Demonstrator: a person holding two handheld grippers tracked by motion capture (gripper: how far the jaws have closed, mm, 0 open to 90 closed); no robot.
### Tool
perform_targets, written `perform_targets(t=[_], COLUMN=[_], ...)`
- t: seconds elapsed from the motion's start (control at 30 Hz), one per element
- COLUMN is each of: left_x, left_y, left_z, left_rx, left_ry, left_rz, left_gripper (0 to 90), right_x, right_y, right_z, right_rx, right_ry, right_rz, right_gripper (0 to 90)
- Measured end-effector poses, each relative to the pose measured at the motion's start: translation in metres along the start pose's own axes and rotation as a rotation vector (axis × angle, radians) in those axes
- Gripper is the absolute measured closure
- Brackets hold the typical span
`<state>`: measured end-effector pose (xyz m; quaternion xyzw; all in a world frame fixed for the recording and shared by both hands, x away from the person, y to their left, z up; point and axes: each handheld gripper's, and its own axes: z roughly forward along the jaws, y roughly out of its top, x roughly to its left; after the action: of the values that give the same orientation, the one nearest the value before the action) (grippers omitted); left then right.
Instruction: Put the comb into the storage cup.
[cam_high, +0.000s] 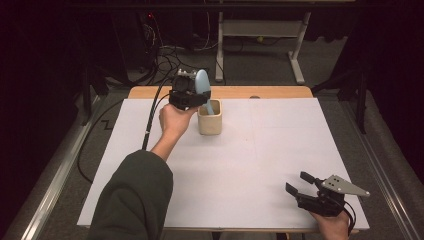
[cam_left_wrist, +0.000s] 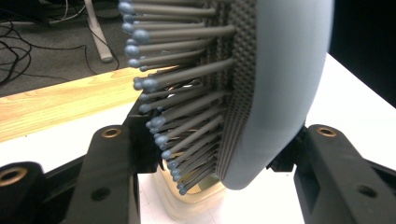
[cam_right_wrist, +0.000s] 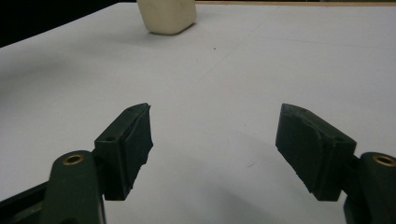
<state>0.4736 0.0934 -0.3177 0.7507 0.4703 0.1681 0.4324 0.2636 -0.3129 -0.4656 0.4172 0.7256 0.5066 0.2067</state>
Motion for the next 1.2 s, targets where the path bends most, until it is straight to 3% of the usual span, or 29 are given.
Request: perform_targets(t=[1.2], left_x=[-0.001], left_y=[-0.008], left_z=[0.015], left_rx=[0.022], left_ry=[0.0], left_rz=[-0.007], left_gripper=[49.2], right_x=[0.0], right_y=[0.0], right_z=[0.0], right_rx=[0.001], right_ry=[0.005], right_rz=[-0.003], right_gripper=[27.7])
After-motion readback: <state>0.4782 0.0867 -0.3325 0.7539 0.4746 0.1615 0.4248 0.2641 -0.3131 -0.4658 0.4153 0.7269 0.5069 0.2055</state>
